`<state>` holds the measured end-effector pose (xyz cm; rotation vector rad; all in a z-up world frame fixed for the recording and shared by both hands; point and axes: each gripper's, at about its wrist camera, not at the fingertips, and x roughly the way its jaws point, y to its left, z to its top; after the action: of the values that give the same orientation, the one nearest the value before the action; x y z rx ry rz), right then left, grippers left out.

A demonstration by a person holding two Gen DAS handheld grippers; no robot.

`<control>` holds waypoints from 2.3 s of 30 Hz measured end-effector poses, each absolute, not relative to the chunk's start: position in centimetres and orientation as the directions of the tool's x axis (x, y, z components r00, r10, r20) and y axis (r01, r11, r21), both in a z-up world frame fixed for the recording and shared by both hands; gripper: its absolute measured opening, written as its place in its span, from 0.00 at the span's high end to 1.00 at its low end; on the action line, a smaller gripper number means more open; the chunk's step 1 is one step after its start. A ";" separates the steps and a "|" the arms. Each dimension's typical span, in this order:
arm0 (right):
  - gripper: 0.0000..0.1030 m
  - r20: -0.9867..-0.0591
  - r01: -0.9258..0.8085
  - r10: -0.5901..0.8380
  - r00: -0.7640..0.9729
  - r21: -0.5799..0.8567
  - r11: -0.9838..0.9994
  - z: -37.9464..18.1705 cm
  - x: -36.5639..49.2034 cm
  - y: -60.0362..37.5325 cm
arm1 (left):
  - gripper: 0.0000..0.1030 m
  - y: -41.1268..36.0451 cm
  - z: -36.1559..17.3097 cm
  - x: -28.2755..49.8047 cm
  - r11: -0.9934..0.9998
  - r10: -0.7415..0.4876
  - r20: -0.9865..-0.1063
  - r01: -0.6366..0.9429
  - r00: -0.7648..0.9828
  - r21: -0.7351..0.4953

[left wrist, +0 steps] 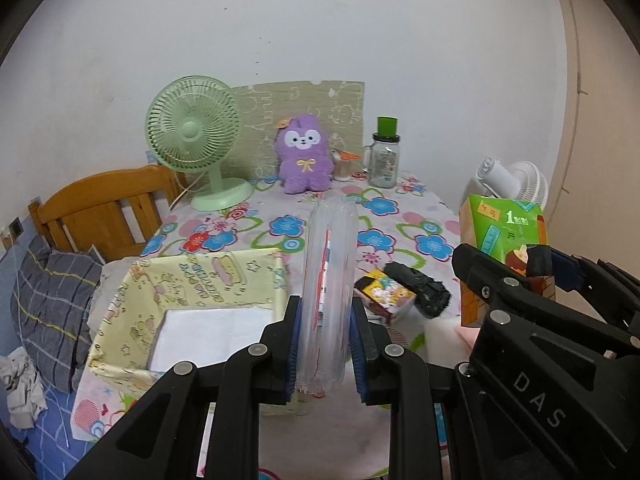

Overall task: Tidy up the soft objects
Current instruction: 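Carry the clear tube and green tissue pack over the yellow fabric box with both tools, then open both tools to drop the tube and tissue pack into the box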

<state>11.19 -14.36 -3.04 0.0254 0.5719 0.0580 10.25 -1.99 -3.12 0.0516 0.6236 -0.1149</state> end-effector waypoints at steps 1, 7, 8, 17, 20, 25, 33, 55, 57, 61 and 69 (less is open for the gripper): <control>0.47 -0.541 -0.056 0.069 0.838 0.041 0.998 -3.0 11.4 -13.9 | 0.79 -1.6 -3.1 10.3 0.993 -0.087 -0.586 0.118 0.806 0.015; 0.47 -0.543 -0.092 0.099 0.834 0.040 0.995 -3.1 12.2 -12.0 | 0.79 0.4 -3.1 11.1 0.996 -0.062 -0.590 0.091 0.805 0.019; 0.47 -0.544 -0.099 0.106 0.833 0.041 0.994 -3.1 12.4 -11.5 | 0.79 0.8 -3.2 11.3 0.996 -0.062 -0.592 0.088 0.804 0.015; 0.47 -0.549 -0.188 0.187 0.814 0.054 0.981 -3.0 14.3 -7.2 | 0.79 4.4 -3.4 12.7 0.999 -0.029 -0.603 0.036 0.798 0.000; 0.47 -0.549 -0.214 0.204 0.811 0.048 0.976 -3.0 14.8 -5.7 | 0.79 5.4 -3.6 13.3 1.000 -0.010 -0.606 0.019 0.795 0.008; 0.47 -0.552 -0.248 0.233 0.801 0.049 0.967 -3.5 15.8 -3.7 | 0.79 7.0 -4.1 14.1 1.000 0.001 -0.618 0.008 0.786 0.012; 0.47 -0.572 -0.261 0.236 0.786 0.040 0.965 -4.6 17.5 -1.1 | 0.79 8.9 -5.3 15.5 1.000 0.008 -0.648 0.004 0.762 0.017; 0.14 -0.674 -0.260 0.204 0.710 0.018 0.965 -8.0 21.0 1.0 | 0.16 10.5 -8.8 18.2 1.000 0.005 -0.746 0.015 0.666 0.021; 0.13 -0.676 -0.261 0.199 0.709 0.010 0.965 -8.0 21.0 0.8 | 0.15 10.3 -8.7 18.1 1.000 0.008 -0.745 0.015 0.667 0.025; 0.12 -0.679 -0.253 0.184 0.710 -0.002 0.968 -7.8 20.6 0.3 | 0.11 9.7 -8.2 17.8 0.999 0.007 -0.743 0.025 0.669 0.031; 0.12 -0.655 -0.226 0.177 0.734 0.010 0.974 -6.4 19.1 -1.9 | 0.06 7.5 -6.6 16.3 0.998 0.003 -0.706 0.038 0.708 0.043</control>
<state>19.07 -1.94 -6.39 -0.0715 0.7124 0.2216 16.28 7.49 -6.62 0.0558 0.7836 -0.0195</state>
